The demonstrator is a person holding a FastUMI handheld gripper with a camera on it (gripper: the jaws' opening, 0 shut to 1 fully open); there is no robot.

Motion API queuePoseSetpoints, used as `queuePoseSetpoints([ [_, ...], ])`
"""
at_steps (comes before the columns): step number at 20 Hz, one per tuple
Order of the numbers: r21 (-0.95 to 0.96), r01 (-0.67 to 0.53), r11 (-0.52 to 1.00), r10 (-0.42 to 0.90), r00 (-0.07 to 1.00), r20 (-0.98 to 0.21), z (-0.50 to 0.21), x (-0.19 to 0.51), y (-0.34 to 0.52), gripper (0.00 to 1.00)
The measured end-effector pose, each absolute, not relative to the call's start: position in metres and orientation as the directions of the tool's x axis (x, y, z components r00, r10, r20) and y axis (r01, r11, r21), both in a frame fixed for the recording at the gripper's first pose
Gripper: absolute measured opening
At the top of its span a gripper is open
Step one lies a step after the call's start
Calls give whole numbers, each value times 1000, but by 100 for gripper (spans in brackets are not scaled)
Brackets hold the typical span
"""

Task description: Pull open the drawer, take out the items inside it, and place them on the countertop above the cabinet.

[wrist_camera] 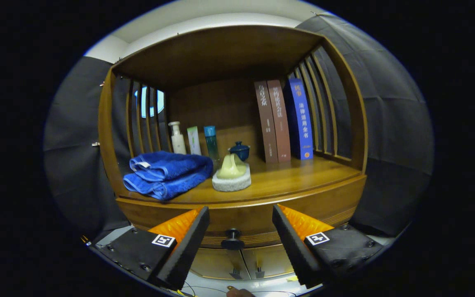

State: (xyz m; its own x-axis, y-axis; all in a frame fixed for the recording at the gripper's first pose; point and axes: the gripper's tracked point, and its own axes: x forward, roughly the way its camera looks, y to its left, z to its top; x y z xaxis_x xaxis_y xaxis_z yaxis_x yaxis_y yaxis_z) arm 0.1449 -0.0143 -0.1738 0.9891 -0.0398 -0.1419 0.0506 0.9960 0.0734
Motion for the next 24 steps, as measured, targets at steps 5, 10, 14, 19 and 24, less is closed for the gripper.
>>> queuePoseSetpoints([
  [5, 19, 8, 1000, -7, 997, -70, -72, 103, 3, 99],
  [10, 28, -24, 999, 25, 999, -38, -1, 62, 21, 99],
  [14, 44, -16, 999, 16, 1000, -6, 31, 31, 21, 99],
  [19, 68, -18, 998, 18, 1000, 0, 35, 12, 17, 99],
  [24, 64, -14, 998, 13, 1000, 4, 37, 12, 12, 99],
])
